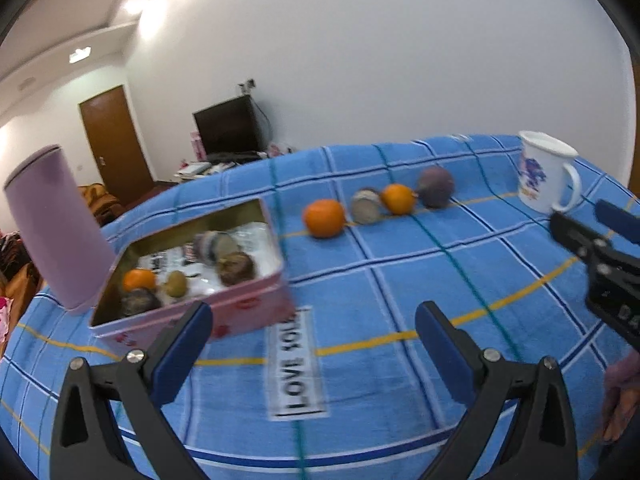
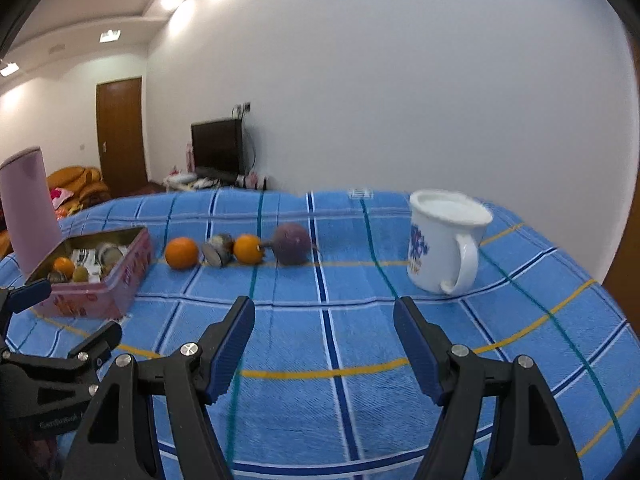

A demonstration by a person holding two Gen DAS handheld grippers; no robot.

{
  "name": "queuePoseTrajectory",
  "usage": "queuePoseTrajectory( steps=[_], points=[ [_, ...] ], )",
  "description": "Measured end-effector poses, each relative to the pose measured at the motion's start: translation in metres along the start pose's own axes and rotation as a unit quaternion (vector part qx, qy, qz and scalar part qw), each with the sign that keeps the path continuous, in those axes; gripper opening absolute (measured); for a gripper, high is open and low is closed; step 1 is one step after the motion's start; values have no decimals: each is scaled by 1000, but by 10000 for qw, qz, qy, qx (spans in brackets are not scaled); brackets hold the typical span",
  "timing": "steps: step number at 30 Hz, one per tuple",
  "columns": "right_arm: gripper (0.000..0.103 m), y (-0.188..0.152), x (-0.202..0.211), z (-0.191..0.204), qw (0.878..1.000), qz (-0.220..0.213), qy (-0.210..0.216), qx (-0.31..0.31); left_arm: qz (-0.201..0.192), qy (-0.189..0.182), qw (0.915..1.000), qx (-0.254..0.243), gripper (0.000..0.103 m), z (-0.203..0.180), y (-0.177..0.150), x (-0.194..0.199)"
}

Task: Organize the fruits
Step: 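Grasp the purple round fruit with the right gripper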

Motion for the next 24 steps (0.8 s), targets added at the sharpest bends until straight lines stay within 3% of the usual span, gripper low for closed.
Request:
queuePoseTrajectory(
  steps=[5, 11, 14, 24],
  points=[
    [73, -4, -34, -8, 9980, 483, 386, -121, 295, -222, 9993, -36, 103, -27, -2, -13],
    [73, 25, -85, -8, 9918, 740, 967, -380, 515, -231, 9984, -16, 103, -35, 12, -26],
    [73, 37, -116, -2, 9851, 915, 1324, -598, 547, -173, 9984, -5, 103, -30, 24, -31],
    [67, 47, -196, 22, 9743, 1319, 1643, -795, 443, 89, 9987, 226, 103, 2, 52, -46]
  ],
)
Point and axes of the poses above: each gripper's, at about its wrist camera, not at the fingertips, and x roughly against the way its jaws point, z to its left, y to its top, the point moved 10 cm from there along -x, roughly the way its jaws point, and after that the axes turned 10 degrees about x, right-handed, at the moved point
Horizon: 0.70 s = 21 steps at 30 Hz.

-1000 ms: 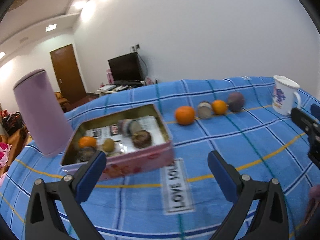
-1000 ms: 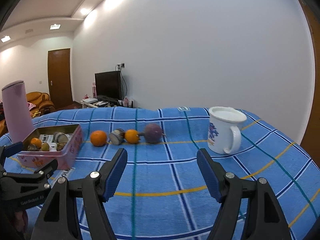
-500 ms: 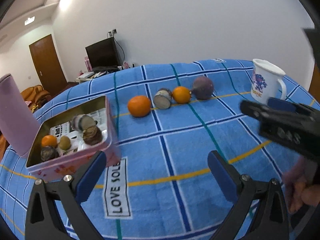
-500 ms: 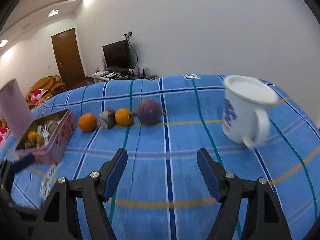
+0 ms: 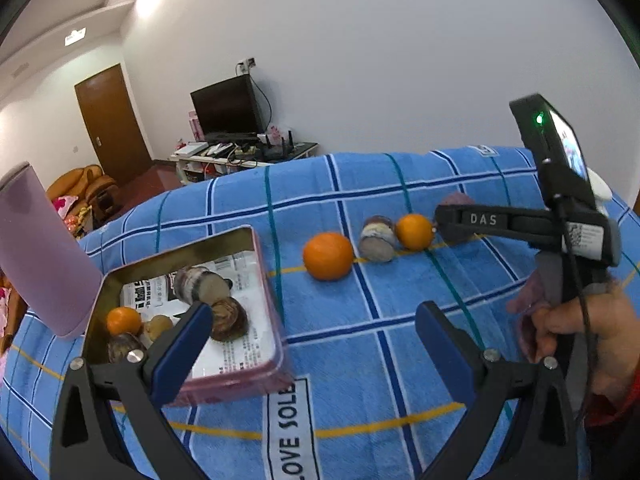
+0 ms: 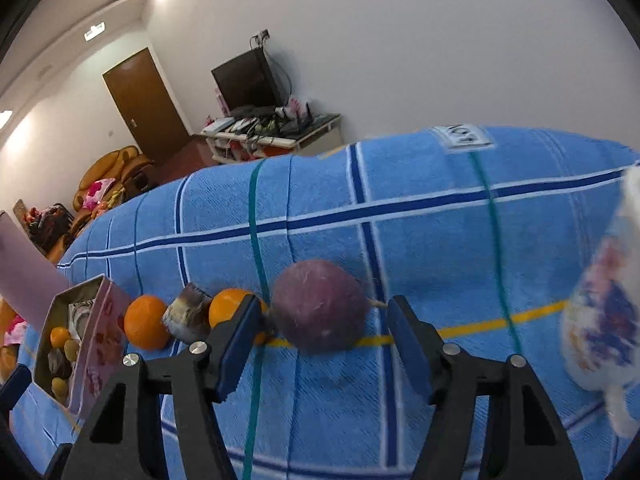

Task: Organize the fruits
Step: 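Grasp the purple round fruit with the right gripper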

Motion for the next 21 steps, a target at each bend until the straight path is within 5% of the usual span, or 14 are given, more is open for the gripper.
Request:
queuePoseTrajectory(
  steps=[5, 9, 10, 11, 21],
  points=[
    [68, 1, -17, -3, 9972, 78, 494, -562, 66, -1, 10000, 63, 103, -2, 1, -10],
    [66, -4, -21, 5, 9982, 178, 430, -378, 114, -15, 9999, 88, 103, -4, -1, -12],
    [54, -7, -20, 7, 9982, 175, 451, -366, 118, -8, 9999, 96, 103, -4, -2, -13],
    [53, -10, -19, 10, 9979, 149, 538, -341, 123, 6, 9999, 104, 103, -4, -2, -13],
    [53, -55, 18, 23, 9981, 232, 569, -24, 53, 77, 10000, 32, 103, -12, -5, -6]
  ],
)
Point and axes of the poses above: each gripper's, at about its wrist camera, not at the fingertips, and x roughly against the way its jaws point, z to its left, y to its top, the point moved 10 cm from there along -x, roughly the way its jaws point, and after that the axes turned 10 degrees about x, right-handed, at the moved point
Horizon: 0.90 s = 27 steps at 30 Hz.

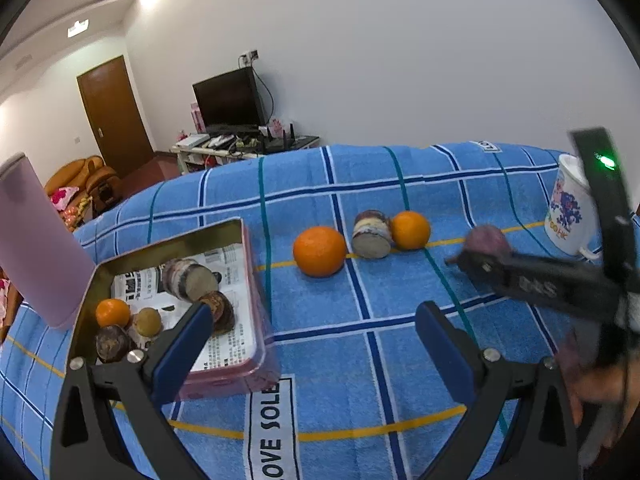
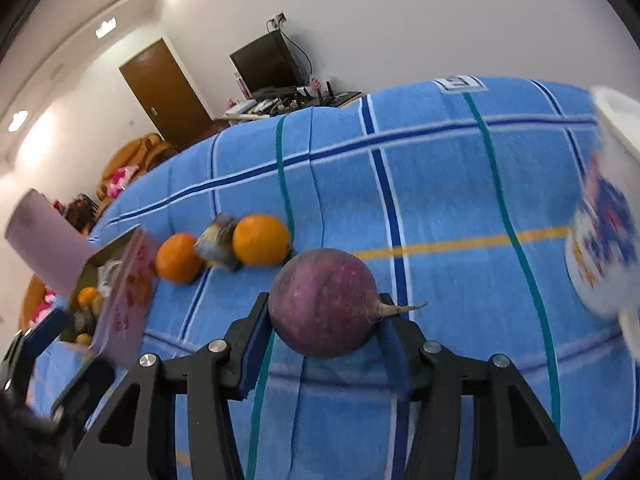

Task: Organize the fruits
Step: 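Grasp the purple round fruit with the right gripper, then move the left gripper to the orange and close on it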

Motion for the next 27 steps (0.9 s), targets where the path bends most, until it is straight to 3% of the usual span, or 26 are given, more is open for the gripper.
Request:
queuePoseTrajectory(
  steps=[5, 7, 10, 15, 19, 22, 27],
  points=[
    [53, -19, 34, -1, 9991, -286, -185, 235, 181, -294, 9992, 217, 98, -17, 4, -7],
    [53, -25, 44, -3, 9989, -364, -212, 220, 267, -496, 9978, 335, 89, -31, 8, -13],
    [53, -35, 61, -16, 9986, -424, -271, 174, 541, -1093, 9917, 411, 75, -64, 11, -23],
    [53, -48, 74, -31, 9992, -378, -135, -22, 729, -1577, 9842, 330, 74, -107, 23, -47],
    [53, -51, 75, -34, 9994, -331, -26, -97, 1027, -1560, 9816, 385, 62, -125, 26, -76],
    [53, -50, 72, -30, 9995, -298, 73, -53, 1229, -1528, 9797, 412, 60, -137, 24, -94],
    [53, -50, 68, -34, 9993, -269, 174, -188, 1411, -1173, 9820, 458, 56, -138, 29, -107]
  ],
)
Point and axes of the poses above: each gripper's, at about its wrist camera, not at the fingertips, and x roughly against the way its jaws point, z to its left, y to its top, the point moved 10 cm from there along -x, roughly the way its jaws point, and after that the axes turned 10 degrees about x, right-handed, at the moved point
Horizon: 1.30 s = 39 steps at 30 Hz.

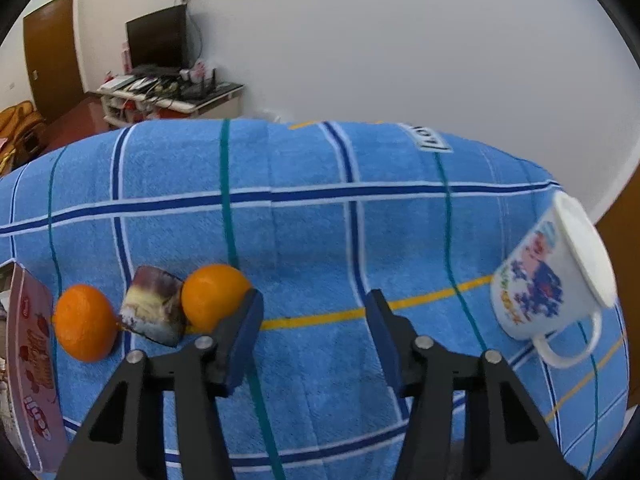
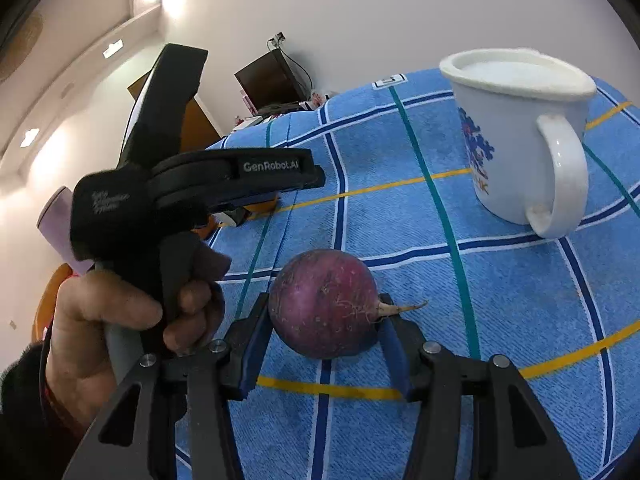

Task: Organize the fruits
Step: 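Move the left gripper to the orange and close on it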

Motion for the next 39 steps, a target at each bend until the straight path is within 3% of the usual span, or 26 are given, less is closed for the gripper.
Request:
queuePoseTrajectory(
  steps=[1, 6, 10, 14, 18, 20, 21, 22, 30, 33, 35, 37, 39],
  points=[
    [53, -1, 0, -1, 10000, 10, 16, -35, 94, -2, 9999, 111, 56, 6, -1, -1],
    [53, -2, 0, -1, 10000, 49, 31, -62, 604, -795, 9934, 563, 55, 35, -5, 0],
    [53, -2, -3, 2, 10000, 80, 43, -26, 672, -829, 9909, 823, 55, 46, 3, -1],
    [53, -3, -2, -1, 9999, 77, 67, -129, 573, -613, 9957, 393, 55, 32, -1, -5],
    [53, -4, -2, -2, 9998, 94, 72, -166, 493, -655, 9963, 272, 52, 20, 4, -9],
    [53, -4, -1, -2, 9998, 91, 76, -169, 530, -786, 9951, 279, 34, 27, 2, -2],
    [53, -4, 0, -2, 9998, 92, 85, -182, 658, -1097, 9913, 307, 14, 23, -4, 0],
    [53, -5, 2, -2, 9997, 91, 85, -194, 725, -1270, 9887, 333, 11, 23, -3, 1],
    [53, -3, 2, -8, 9995, 71, 21, -309, 342, -1346, 9857, -958, 11, 11, -36, 33],
    [53, -3, 4, -8, 9996, 66, 6, -292, 193, -1335, 9852, -1058, 11, 9, -36, 45],
    [53, -3, 4, -8, 9995, 57, 9, -300, 69, -1361, 9858, -980, 18, 7, -30, 56],
    [53, -3, 4, -9, 9995, 60, 8, -311, -209, -1294, 9882, -793, 47, 16, -18, 71],
    [53, -3, 4, -9, 9995, 70, 5, -309, -551, -984, 9919, -593, 65, 30, 2, 86]
  ],
)
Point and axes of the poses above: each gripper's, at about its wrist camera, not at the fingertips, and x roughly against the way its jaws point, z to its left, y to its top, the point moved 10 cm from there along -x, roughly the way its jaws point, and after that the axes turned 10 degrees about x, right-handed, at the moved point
